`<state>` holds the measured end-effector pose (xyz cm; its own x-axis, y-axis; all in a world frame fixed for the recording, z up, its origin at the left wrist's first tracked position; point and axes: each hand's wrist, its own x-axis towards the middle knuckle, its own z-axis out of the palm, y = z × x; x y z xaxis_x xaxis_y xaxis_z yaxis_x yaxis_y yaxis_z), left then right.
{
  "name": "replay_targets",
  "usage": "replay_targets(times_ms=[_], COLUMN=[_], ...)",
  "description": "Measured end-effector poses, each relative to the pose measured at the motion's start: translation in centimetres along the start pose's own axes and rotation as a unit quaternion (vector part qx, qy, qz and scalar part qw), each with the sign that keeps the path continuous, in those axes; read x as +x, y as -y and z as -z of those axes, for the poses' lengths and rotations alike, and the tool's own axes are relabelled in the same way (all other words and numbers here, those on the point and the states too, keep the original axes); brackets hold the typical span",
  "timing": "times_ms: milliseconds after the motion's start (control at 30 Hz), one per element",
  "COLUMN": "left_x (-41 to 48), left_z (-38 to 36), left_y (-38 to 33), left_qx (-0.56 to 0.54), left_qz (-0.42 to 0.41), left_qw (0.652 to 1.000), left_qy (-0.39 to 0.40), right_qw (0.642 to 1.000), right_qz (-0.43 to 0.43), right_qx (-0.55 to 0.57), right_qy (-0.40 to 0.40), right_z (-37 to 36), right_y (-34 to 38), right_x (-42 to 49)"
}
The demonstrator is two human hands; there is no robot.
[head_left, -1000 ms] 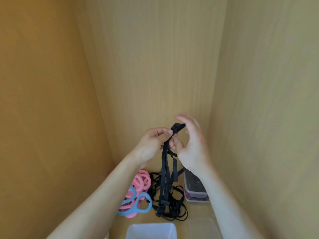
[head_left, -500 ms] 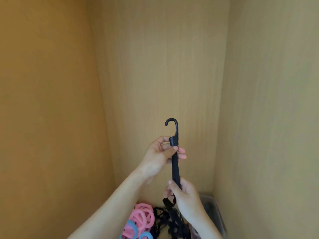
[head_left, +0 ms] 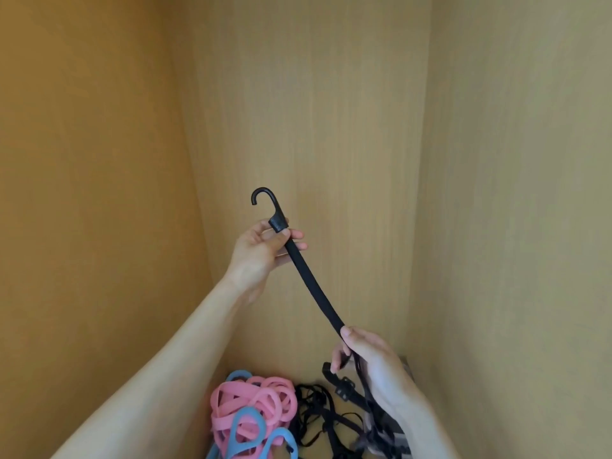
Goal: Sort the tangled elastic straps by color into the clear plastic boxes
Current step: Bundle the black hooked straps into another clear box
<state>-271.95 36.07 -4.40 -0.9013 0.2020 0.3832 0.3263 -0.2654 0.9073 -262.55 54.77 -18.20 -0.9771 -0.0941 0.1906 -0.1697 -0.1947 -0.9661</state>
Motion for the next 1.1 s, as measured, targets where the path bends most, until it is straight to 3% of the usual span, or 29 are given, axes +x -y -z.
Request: replay_targets(times_ms=[233, 434, 567, 700, 867, 1100], left_x=[0.2, -2.1, -3.8, -4.0, -4.1, -3.2], left_z=[0.9, -0.3, -1.0, -0.7, -0.6, 1.0], left_y=[0.4, 2.7, 4.6, 4.5, 4.5, 2.9], left_qx=[0.017, 0.132, 0.236, 0.221, 0.28, 0.275], left_qz=[0.012, 0.084, 0.092, 0.094, 0.125, 0.072], left_qw=[1.0, 0.985, 0.96, 0.959, 0.919, 0.949], left_qy=[-0.006, 0.078, 0.117, 0.147, 0.248, 0.139], right_qw=[1.0, 0.997, 0.996, 0.995, 0.994, 0.991], right_qz=[-0.004, 0.066, 0.074, 0.07, 0.048, -0.045], right_qx=[0.022, -0.018, -0.046, -0.066, -0.091, -0.095], right_qy=[0.001, -0.042, -0.021, -0.007, 0.035, 0.085], right_z=[1.3, 0.4, -0.1, 0.5, 1.0, 1.6], right_y=[-0.5, 1.9, 3.3, 3.6, 3.1, 1.6], right_x=[0.8, 3.1, 4.0, 3.8, 3.4, 2.8])
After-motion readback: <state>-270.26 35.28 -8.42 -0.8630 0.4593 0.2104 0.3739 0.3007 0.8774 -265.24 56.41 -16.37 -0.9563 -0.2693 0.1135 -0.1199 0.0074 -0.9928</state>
